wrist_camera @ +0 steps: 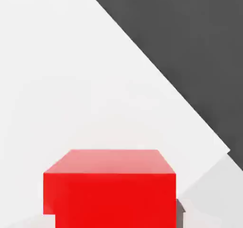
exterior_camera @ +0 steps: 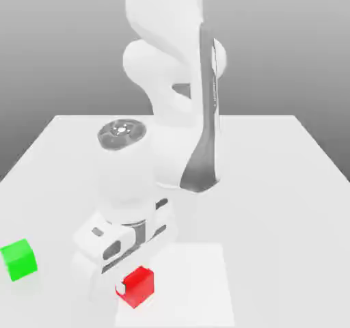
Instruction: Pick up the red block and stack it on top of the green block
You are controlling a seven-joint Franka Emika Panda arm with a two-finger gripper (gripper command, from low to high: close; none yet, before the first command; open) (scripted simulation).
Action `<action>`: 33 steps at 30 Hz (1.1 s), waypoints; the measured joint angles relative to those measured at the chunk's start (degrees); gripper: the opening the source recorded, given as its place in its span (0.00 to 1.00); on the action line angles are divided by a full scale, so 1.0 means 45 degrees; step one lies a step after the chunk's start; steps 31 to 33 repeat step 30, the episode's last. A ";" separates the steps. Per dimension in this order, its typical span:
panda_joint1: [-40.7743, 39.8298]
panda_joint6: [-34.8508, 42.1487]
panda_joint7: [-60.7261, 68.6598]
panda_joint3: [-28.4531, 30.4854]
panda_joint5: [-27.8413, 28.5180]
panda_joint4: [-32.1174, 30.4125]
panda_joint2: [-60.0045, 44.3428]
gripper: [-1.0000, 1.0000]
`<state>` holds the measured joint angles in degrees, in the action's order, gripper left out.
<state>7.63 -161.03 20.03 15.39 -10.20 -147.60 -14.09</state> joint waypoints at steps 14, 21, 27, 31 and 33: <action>-0.3797 0.2085 0.3592 0.3039 -0.0313 0.1217 0.0617 0.00; -0.4758 0.1040 0.4743 0.2023 -0.1790 0.1387 -0.0777 1.00; -0.4489 0.1505 0.4232 0.2428 -0.1061 0.1338 -0.0133 1.00; -0.4217 0.2385 0.3327 0.2922 0.0199 0.1236 0.1003 1.00; -0.4217 0.2385 0.3327 0.2922 0.0199 0.1236 0.1003 1.00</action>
